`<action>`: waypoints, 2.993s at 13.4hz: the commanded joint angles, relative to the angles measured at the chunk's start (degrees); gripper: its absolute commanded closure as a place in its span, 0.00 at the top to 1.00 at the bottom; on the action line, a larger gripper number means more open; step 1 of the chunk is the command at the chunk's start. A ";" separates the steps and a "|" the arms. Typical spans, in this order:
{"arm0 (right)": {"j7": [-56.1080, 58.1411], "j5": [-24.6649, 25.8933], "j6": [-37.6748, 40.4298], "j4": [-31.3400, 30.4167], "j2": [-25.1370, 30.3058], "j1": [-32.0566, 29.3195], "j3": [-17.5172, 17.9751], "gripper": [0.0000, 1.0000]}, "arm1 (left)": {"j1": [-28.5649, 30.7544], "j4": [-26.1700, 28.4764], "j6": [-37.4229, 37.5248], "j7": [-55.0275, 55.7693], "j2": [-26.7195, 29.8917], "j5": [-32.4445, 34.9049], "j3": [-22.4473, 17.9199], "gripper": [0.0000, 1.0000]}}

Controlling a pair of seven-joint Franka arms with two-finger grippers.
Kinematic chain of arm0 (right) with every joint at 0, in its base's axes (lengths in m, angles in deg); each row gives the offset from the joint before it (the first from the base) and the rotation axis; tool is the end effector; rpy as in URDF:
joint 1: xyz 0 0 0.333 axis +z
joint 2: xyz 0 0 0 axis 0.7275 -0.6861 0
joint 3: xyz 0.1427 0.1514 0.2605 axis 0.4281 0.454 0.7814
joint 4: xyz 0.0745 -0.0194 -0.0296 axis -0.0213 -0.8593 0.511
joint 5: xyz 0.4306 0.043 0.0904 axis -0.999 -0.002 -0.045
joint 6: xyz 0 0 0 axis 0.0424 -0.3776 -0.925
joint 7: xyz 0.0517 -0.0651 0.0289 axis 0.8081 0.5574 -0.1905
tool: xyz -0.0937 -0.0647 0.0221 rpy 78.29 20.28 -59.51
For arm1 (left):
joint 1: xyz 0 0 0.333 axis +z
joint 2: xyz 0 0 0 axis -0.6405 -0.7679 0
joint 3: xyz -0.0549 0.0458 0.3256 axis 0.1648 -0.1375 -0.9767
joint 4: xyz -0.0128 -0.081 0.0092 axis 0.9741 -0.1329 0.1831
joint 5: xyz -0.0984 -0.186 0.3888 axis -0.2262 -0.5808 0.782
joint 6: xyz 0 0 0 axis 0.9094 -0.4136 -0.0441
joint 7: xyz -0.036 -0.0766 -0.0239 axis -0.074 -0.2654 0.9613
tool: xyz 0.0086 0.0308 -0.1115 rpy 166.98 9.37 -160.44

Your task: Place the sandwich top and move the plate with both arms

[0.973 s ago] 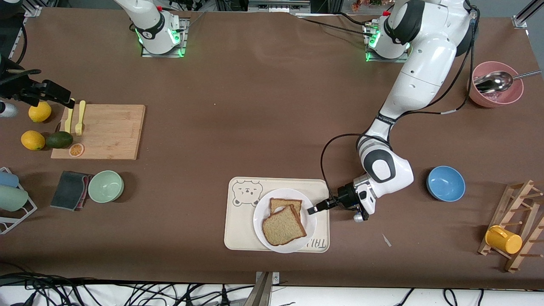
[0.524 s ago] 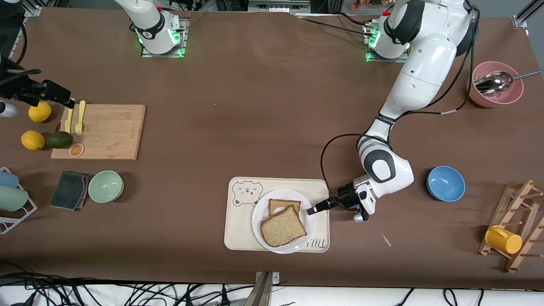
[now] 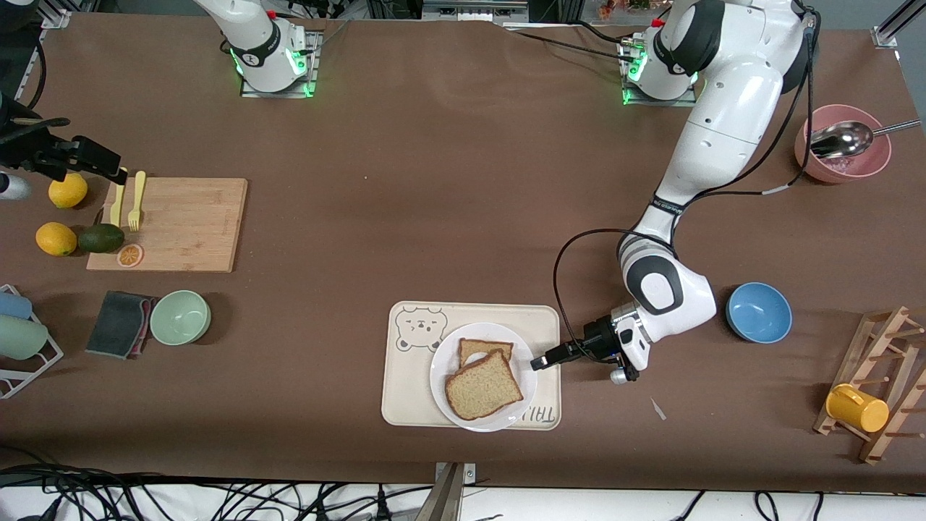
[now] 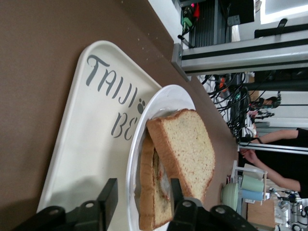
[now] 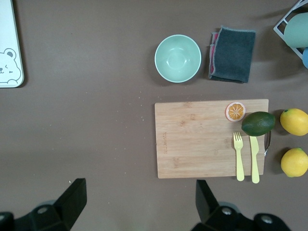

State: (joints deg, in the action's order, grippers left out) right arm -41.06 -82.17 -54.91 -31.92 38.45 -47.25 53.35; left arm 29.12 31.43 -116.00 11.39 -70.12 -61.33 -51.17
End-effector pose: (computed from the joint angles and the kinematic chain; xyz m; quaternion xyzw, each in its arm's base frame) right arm 0.6051 -0.0216 0.5947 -0.9994 0.0266 0.0230 0.0067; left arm 0.7709 -0.2376 0.1107 0.8546 0.1389 0.0933 0.4916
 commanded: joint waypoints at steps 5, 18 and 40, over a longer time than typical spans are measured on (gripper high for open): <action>-0.41 0.13 1.18 1.30 -0.28 -0.40 0.48 1.00 | 1.82 4.16 6.40 19.00 7.36 27.32 -0.78 0.74; -0.41 0.13 1.09 1.30 -0.28 -0.40 0.48 1.00 | 13.16 5.49 41.19 39.59 28.00 72.17 -1.49 0.99; -0.41 0.13 1.09 1.30 -0.36 -0.40 0.48 1.00 | 15.80 8.39 56.07 43.37 54.83 85.10 -1.14 1.00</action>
State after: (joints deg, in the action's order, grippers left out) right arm -41.06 -82.17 -54.79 -31.67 38.36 -47.25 53.36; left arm 44.68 37.25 -59.66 54.38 -17.64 22.56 -52.85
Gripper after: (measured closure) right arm 0.000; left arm 0.000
